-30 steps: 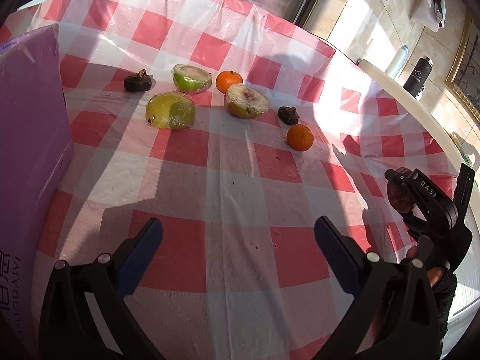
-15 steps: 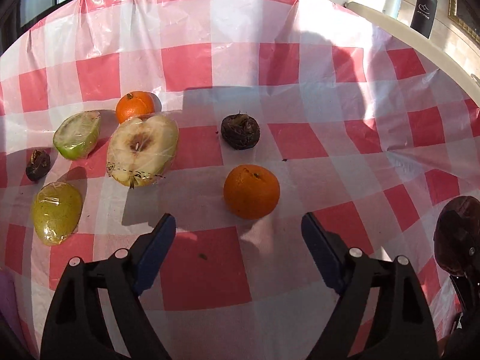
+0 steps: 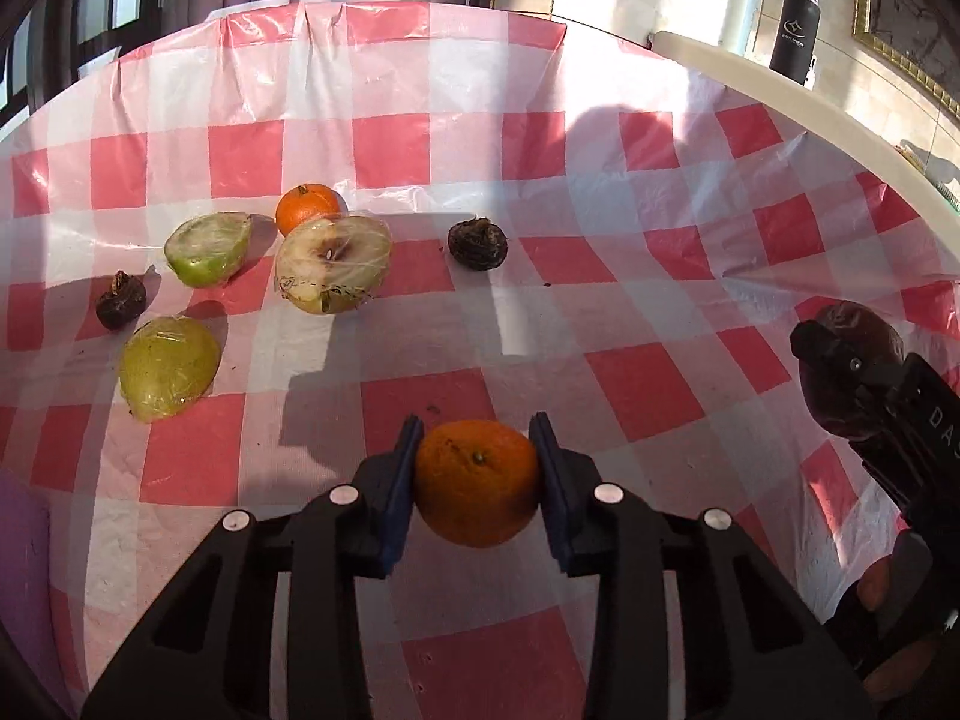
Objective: Organize fruits
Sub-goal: 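Grasp the orange with the left tool while the right tool holds the brown fruit, then carry both fruits over the white box and release them inside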
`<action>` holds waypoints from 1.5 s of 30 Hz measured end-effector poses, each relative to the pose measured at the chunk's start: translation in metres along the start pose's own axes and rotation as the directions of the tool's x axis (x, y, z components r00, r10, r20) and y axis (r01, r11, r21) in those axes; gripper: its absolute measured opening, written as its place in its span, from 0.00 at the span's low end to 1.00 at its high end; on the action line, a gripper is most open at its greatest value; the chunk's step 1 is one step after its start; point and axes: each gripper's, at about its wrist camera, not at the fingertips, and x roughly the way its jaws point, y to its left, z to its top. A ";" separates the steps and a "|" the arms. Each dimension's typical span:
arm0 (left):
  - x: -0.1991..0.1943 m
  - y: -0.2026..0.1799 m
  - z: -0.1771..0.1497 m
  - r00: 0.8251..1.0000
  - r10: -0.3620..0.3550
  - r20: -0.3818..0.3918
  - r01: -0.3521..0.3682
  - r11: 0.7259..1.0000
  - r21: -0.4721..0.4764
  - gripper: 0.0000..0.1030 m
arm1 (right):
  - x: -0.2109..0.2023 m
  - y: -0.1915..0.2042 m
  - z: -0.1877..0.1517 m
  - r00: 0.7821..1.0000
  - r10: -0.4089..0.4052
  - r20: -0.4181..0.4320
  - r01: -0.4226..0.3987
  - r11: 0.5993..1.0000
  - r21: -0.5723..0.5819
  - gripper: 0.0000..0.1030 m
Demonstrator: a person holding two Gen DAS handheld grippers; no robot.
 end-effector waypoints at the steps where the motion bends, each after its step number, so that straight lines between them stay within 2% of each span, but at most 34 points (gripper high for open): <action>1: -0.015 0.012 -0.011 1.000 -0.010 0.017 0.010 0.999 -0.039 0.35 | 0.000 0.000 0.000 1.000 0.001 -0.003 -0.001 1.000 -0.003 0.60; 3: -0.039 0.034 -0.034 0.999 -0.009 0.041 0.014 0.994 -0.105 0.35 | 0.001 0.001 0.000 1.000 0.001 -0.004 -0.001 1.000 -0.005 0.60; 5: -0.057 0.055 -0.049 0.997 -0.046 0.064 0.057 0.980 -0.191 0.35 | 0.000 0.001 0.000 1.000 0.000 -0.003 0.000 1.000 -0.005 0.60; 7: -0.071 0.068 -0.059 0.996 -0.038 0.085 0.057 0.972 -0.229 0.35 | 0.001 0.001 0.000 1.000 0.002 -0.007 -0.002 1.000 -0.009 0.60; 10: -0.080 0.083 -0.065 0.991 -0.085 0.106 0.111 0.953 -0.280 0.35 | 0.002 0.001 0.000 1.000 -0.007 -0.013 0.006 1.000 -0.011 0.60; 17: -0.077 0.079 -0.066 0.983 -0.145 0.110 0.170 0.950 -0.261 0.35 | 0.006 0.002 0.000 0.999 -0.019 -0.042 0.018 1.000 -0.023 0.60; 24: -0.077 0.080 -0.067 0.982 -0.150 0.118 0.178 0.944 -0.276 0.36 | 0.011 0.013 -0.007 0.992 -0.015 -0.125 0.006 0.997 -0.078 0.60; 26: -0.076 0.081 -0.065 0.983 -0.144 0.115 0.172 0.944 -0.282 0.36 | 0.006 0.020 -0.019 0.987 -0.011 -0.162 -0.004 0.996 -0.090 0.60; 29: -0.077 0.082 -0.065 0.983 -0.142 0.119 0.171 0.943 -0.285 0.36 | -0.018 0.034 -0.042 0.987 0.033 -0.160 -0.051 0.993 -0.108 0.60; 34: -0.080 0.079 -0.068 0.985 -0.127 0.114 0.153 0.950 -0.272 0.36 | -0.054 0.052 -0.085 0.975 0.087 -0.206 -0.115 0.985 -0.126 0.60; 39: -0.107 0.076 -0.091 0.985 -0.099 0.144 0.136 0.952 -0.275 0.36 | -0.083 0.056 -0.106 0.967 0.130 -0.218 -0.162 0.977 -0.136 0.60; 42: -0.131 0.064 -0.106 0.984 -0.059 0.168 0.094 0.974 -0.206 0.36 | -0.094 0.054 -0.111 0.964 0.138 -0.226 -0.170 0.977 -0.129 0.60; 45: -0.165 0.053 -0.113 0.976 -0.024 0.217 0.052 0.991 -0.126 0.36 | -0.105 0.055 -0.115 0.962 0.151 -0.229 -0.183 0.975 -0.125 0.60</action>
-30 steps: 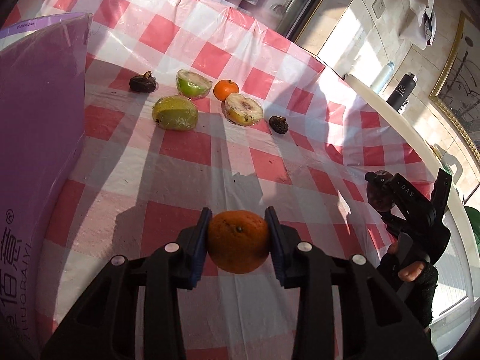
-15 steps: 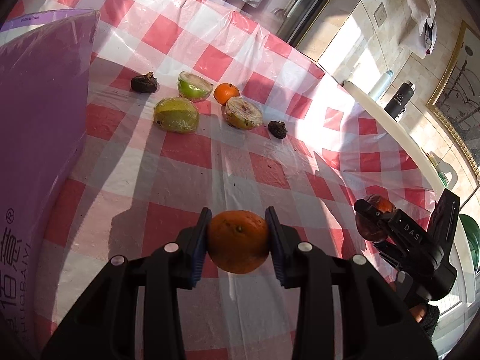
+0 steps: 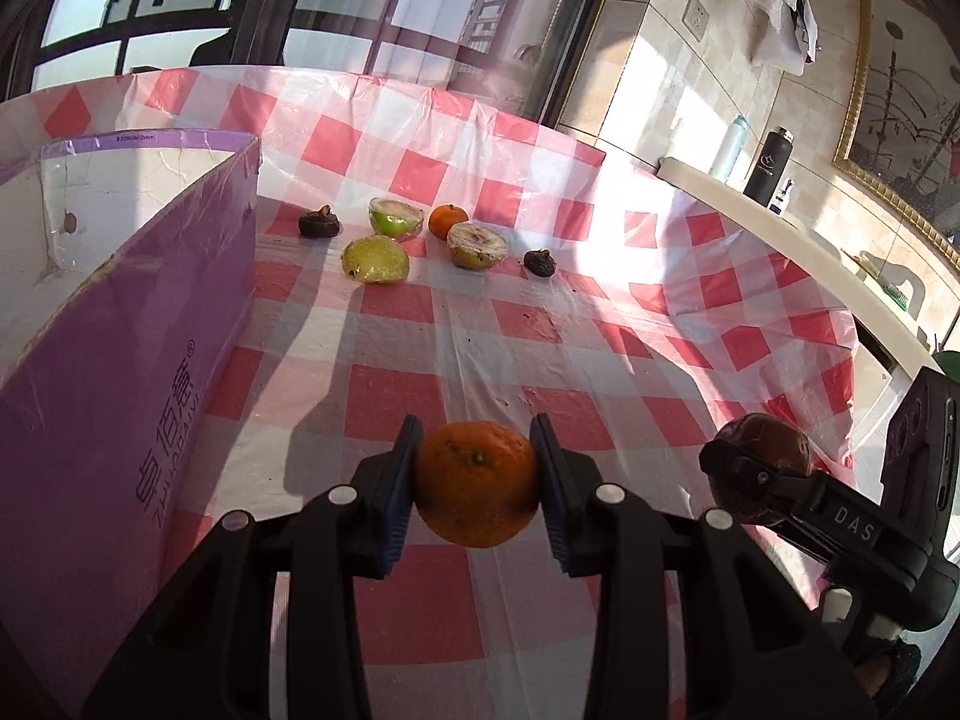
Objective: Organize fruits
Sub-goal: 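Carry both fruits over the white box and release them inside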
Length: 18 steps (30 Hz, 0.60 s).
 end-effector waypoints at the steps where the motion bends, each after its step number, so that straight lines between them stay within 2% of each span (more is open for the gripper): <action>1: -0.012 -0.003 0.002 1.000 -0.001 0.024 0.001 1.000 0.014 0.36 | -0.003 0.002 -0.001 1.000 0.009 0.001 -0.009 1.000 0.002 0.60; 5: -0.059 -0.009 0.017 0.990 0.035 0.136 -0.045 0.996 0.071 0.36 | -0.012 0.023 -0.002 0.998 0.053 0.012 -0.053 0.998 -0.023 0.60; 9: -0.095 0.009 0.032 0.975 0.104 0.196 -0.116 0.992 0.050 0.36 | -0.018 0.069 -0.006 0.993 0.122 0.003 -0.121 0.985 -0.122 0.60; 14: -0.126 0.057 0.054 0.952 0.242 0.190 -0.248 0.969 0.006 0.36 | -0.013 0.139 -0.018 0.976 0.215 -0.047 -0.219 0.941 -0.257 0.60; 18: -0.136 0.111 0.065 0.935 0.343 0.093 -0.342 0.939 -0.027 0.36 | -0.006 0.198 -0.028 0.954 0.286 -0.087 -0.298 0.880 -0.370 0.60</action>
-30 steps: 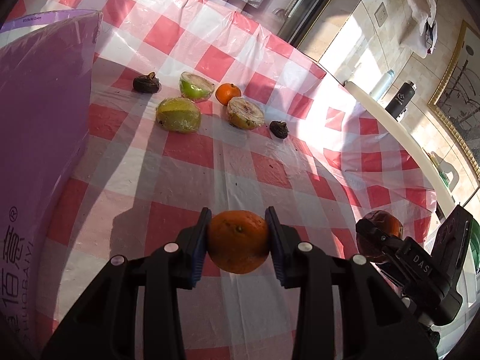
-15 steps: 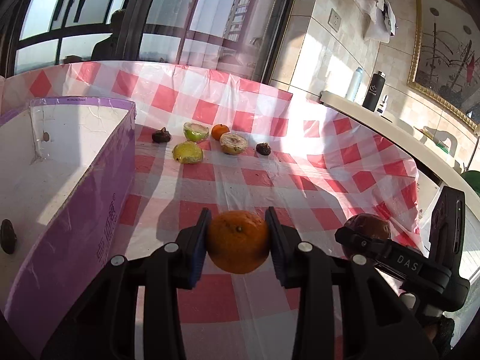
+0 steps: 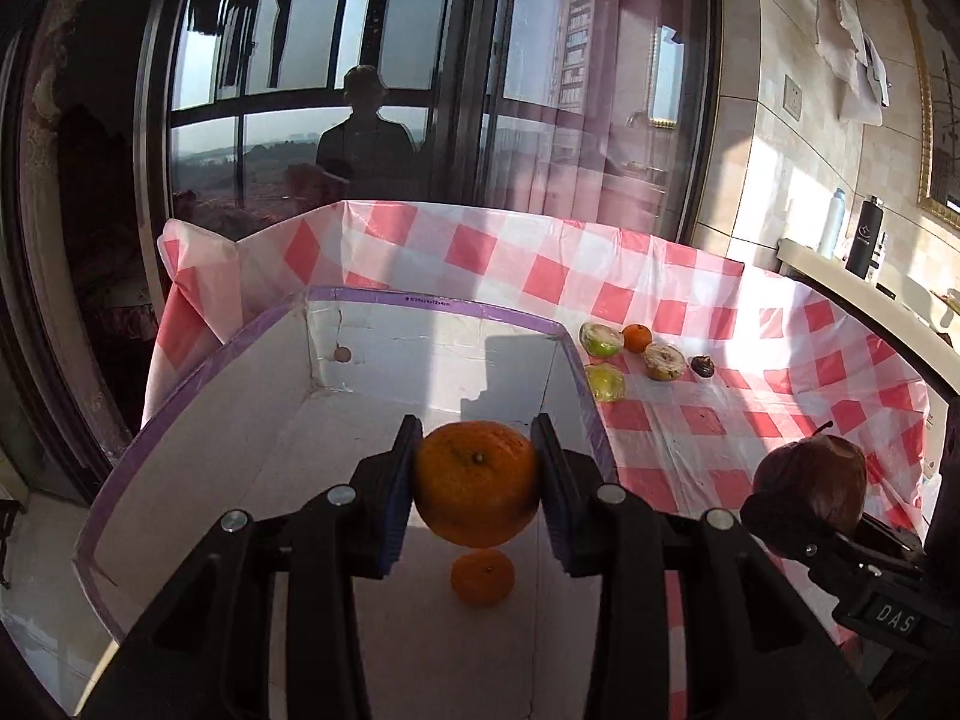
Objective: Organize fruits
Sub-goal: 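Carry both fruits over the white box and release them inside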
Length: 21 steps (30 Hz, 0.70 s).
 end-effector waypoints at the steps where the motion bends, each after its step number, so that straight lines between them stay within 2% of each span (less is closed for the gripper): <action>1: 0.005 0.013 0.000 0.999 0.027 -0.031 -0.027 1.000 -0.007 0.36 | 0.007 0.012 0.003 1.000 0.020 -0.004 -0.021 0.999 -0.028 0.60; 5: 0.030 0.053 0.003 0.982 0.105 -0.155 -0.103 0.995 0.018 0.36 | 0.044 0.056 0.015 0.997 0.047 -0.068 -0.058 0.985 -0.163 0.60; 8: 0.053 0.070 0.008 0.954 0.149 -0.261 -0.130 0.988 0.088 0.36 | 0.086 0.089 0.020 0.981 -0.030 -0.189 -0.036 0.942 -0.333 0.60; 9: 0.061 0.074 0.010 0.940 0.159 -0.302 -0.129 0.985 0.117 0.36 | 0.099 0.097 0.018 0.969 -0.068 -0.237 -0.031 0.919 -0.393 0.60; 11: 0.077 0.078 0.011 0.911 0.164 -0.379 -0.107 0.980 0.167 0.36 | 0.127 0.109 0.013 0.929 -0.172 -0.328 -0.015 0.867 -0.498 0.60; 14: 0.103 0.074 0.003 0.846 0.131 -0.517 -0.008 0.972 0.234 0.37 | 0.168 0.110 0.005 0.838 -0.280 -0.468 -0.044 0.821 -0.569 0.61; 15: 0.109 0.074 0.001 0.829 0.121 -0.546 0.018 0.970 0.242 0.37 | 0.176 0.112 -0.001 0.826 -0.345 -0.446 -0.021 0.772 -0.636 0.60; 16: 0.114 0.074 -0.002 0.811 0.131 -0.570 0.021 0.967 0.253 0.37 | 0.184 0.113 -0.004 0.806 -0.394 -0.441 -0.006 0.740 -0.672 0.61; 17: 0.117 0.074 -0.003 0.800 0.140 -0.583 0.017 0.967 0.256 0.37 | 0.189 0.114 -0.006 0.794 -0.426 -0.434 0.007 0.720 -0.694 0.61; 19: 0.119 0.075 -0.003 0.792 0.134 -0.595 0.025 0.967 0.252 0.37 | 0.195 0.114 -0.006 0.776 -0.452 -0.439 0.012 0.707 -0.707 0.61; 21: 0.123 0.078 -0.003 0.780 0.113 -0.616 0.039 0.973 0.227 0.38 | 0.198 0.115 -0.010 0.759 -0.483 -0.437 0.006 0.676 -0.737 0.61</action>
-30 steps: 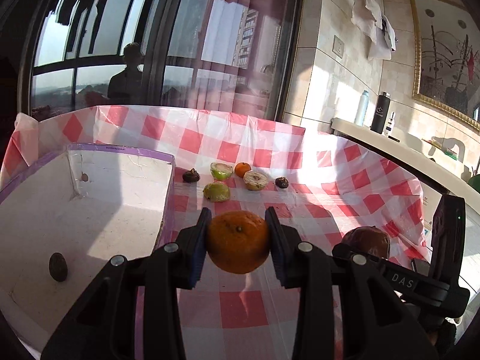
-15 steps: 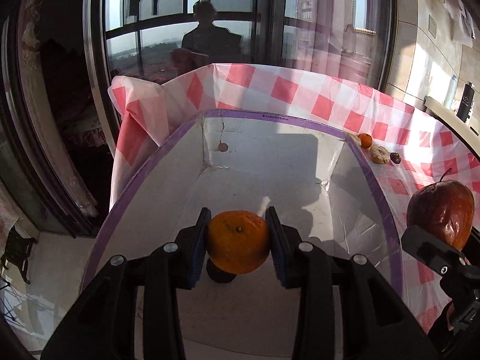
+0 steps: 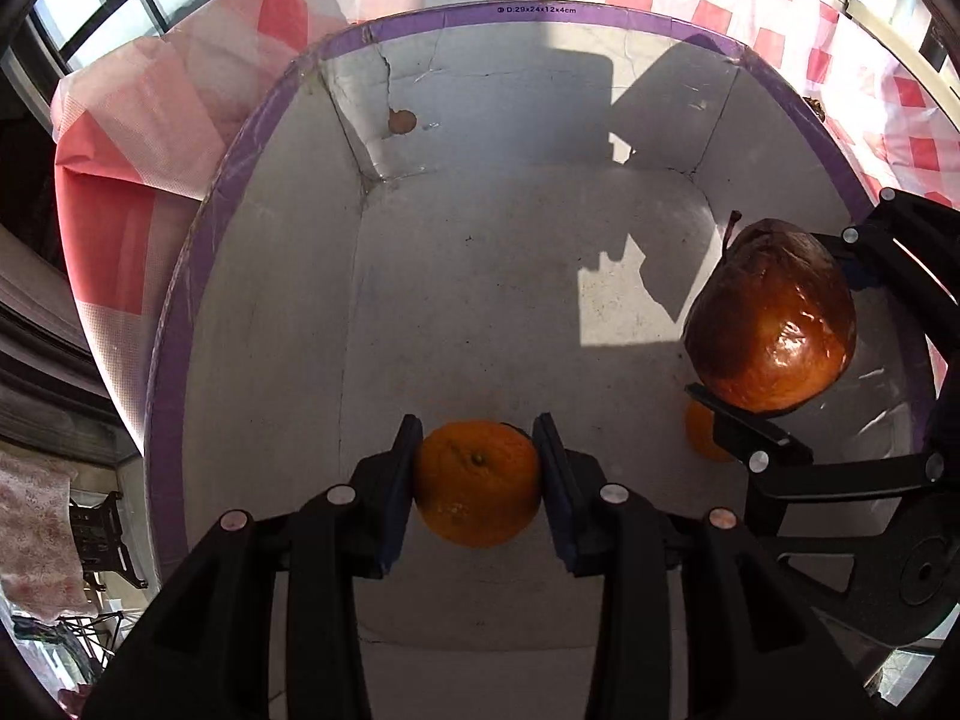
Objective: Organize fruits
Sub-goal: 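Carry both fruits over the white box and release them inside, then withdraw both tools from the box back over the table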
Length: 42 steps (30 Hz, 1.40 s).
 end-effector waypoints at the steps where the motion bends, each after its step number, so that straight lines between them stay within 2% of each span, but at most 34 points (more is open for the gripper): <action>1: 0.002 0.002 0.001 1.000 -0.007 -0.008 0.007 1.000 -0.010 0.38 | 0.001 0.001 -0.001 1.000 -0.007 -0.011 0.007 1.000 -0.012 0.61; 4: 0.002 0.004 0.003 1.000 -0.022 -0.008 0.022 0.999 -0.028 0.39 | 0.003 0.000 -0.001 1.000 -0.015 -0.026 0.015 1.000 -0.014 0.61; 9: 0.000 0.006 0.000 0.999 -0.049 0.007 0.049 0.998 -0.042 0.50 | 0.003 -0.007 0.005 0.999 0.031 -0.009 -0.030 0.999 0.036 0.66; 14: 0.000 0.012 0.001 0.995 -0.094 0.015 0.095 0.991 -0.090 0.51 | -0.002 -0.011 0.004 0.997 0.067 0.048 -0.070 0.995 0.077 0.68; 16: -0.003 0.015 0.000 0.995 -0.094 0.029 0.097 0.989 -0.111 0.51 | -0.007 -0.014 0.001 0.994 0.066 0.091 -0.075 0.992 0.099 0.68; 17: -0.005 0.017 0.000 0.995 -0.087 0.044 0.092 0.987 -0.129 0.56 | -0.010 -0.016 -0.002 0.991 0.061 0.118 -0.074 0.991 0.113 0.68; 18: -0.010 0.021 -0.003 0.996 -0.072 0.061 0.081 0.985 -0.152 0.64 | -0.015 -0.016 -0.006 0.987 0.051 0.154 -0.071 0.989 0.130 0.68; 19: -0.017 0.023 -0.006 0.995 -0.052 0.091 0.067 0.983 -0.170 0.67 | -0.020 -0.019 -0.010 0.980 0.041 0.196 -0.072 0.986 0.150 0.70; 21: -0.035 0.024 -0.009 0.985 0.014 0.175 0.023 0.978 -0.207 0.79 | -0.036 -0.027 -0.024 0.952 0.007 0.307 -0.070 0.979 0.194 0.71; 22: -0.046 0.022 -0.011 0.973 0.063 0.223 -0.010 0.973 -0.231 0.80 | -0.046 -0.031 -0.033 0.929 -0.021 0.369 -0.066 0.973 0.220 0.71; 23: -0.061 0.018 -0.013 0.951 0.100 0.294 -0.023 0.967 -0.253 0.81 | -0.057 -0.035 -0.044 0.902 -0.044 0.430 -0.072 0.966 0.249 0.72; 24: -0.080 0.012 -0.016 0.916 0.110 0.385 -0.006 0.966 -0.260 0.85 | -0.070 -0.040 -0.056 0.868 -0.066 0.493 -0.087 0.956 0.281 0.72; 25: -0.099 0.005 -0.019 0.874 0.112 0.473 0.016 0.966 -0.258 0.90 | -0.083 -0.047 -0.070 0.828 -0.101 0.551 -0.097 0.942 0.320 0.76; 26: -0.118 -0.005 -0.023 0.824 0.118 0.554 0.033 0.966 -0.256 0.99 | -0.093 -0.056 -0.086 0.792 -0.147 0.592 -0.098 0.927 0.362 0.82; 27: -0.136 -0.017 -0.027 0.766 0.116 0.632 0.055 0.968 -0.245 0.98 | -0.102 -0.066 -0.103 0.757 -0.204 0.621 -0.094 0.906 0.413 0.84; 28: -0.152 -0.029 -0.031 0.715 0.103 0.692 0.077 0.971 -0.225 0.98 | -0.106 -0.079 -0.120 0.733 -0.253 0.631 -0.094 0.882 0.463 0.85; 29: -0.165 -0.045 -0.033 0.667 0.073 0.742 0.105 0.976 -0.191 0.98 | -0.108 -0.091 -0.136 0.726 -0.286 0.625 -0.100 0.855 0.508 0.85; 30: -0.175 -0.061 -0.034 0.626 0.027 0.779 0.135 0.981 -0.142 0.98 | -0.104 -0.105 -0.151 0.735 -0.305 0.605 -0.113 0.825 0.553 0.85; 31: -0.181 -0.079 -0.032 0.594 -0.025 0.804 0.162 0.983 -0.089 0.98 | -0.097 -0.121 -0.167 0.757 -0.314 0.573 -0.123 0.793 0.597 0.85; 32: -0.183 -0.102 -0.029 0.573 -0.076 0.816 0.187 0.982 -0.040 0.98 | -0.088 -0.136 -0.180 0.780 -0.323 0.536 -0.128 0.756 0.642 0.85; 33: -0.182 -0.121 -0.026 0.565 -0.127 0.816 0.210 0.978 0.006 0.98 | -0.078 -0.149 -0.197 0.805 -0.336 0.488 -0.124 0.710 0.694 0.85; 34: -0.176 -0.144 -0.020 0.567 -0.184 0.803 0.234 0.971 0.057 0.98 | -0.069 -0.160 -0.215 0.827 -0.345 0.444 -0.120 0.663 0.739 0.85; 35: -0.167 -0.165 -0.014 0.580 -0.238 0.779 0.255 0.961 0.104 0.98 | -0.060 -0.170 -0.232 0.842 -0.346 0.413 -0.125 0.620 0.775 0.85; 36: -0.153 -0.186 -0.006 0.603 -0.282 0.746 0.271 0.952 0.141 0.98 | -0.053 -0.179 -0.248 0.855 -0.352 0.380 -0.123 0.576 0.808 0.85; 38: -0.117 -0.222 0.011 0.660 -0.339 0.670 0.300 0.937 0.179 0.98 | -0.040 -0.194 -0.271 0.878 -0.365 0.310 -0.090 0.510 0.855 0.85; 39: -0.095 -0.236 0.019 0.697 -0.351 0.625 0.313 0.933 0.175 0.98 | -0.036 -0.200 -0.280 0.884 -0.368 0.287 -0.078 0.491 0.868 0.85; 40: -0.075 -0.246 0.027 0.730 -0.348 0.588 0.316 0.935 0.162 0.98 | -0.031 -0.204 -0.288 0.889 -0.369 0.271 -0.070 0.475 0.877 0.85; 42: -0.034 -0.257 0.039 0.784 -0.306 0.540 0.293 0.949 0.113 0.98 | -0.023 -0.212 -0.300 0.899 -0.363 0.246 -0.059 0.454 0.889 0.85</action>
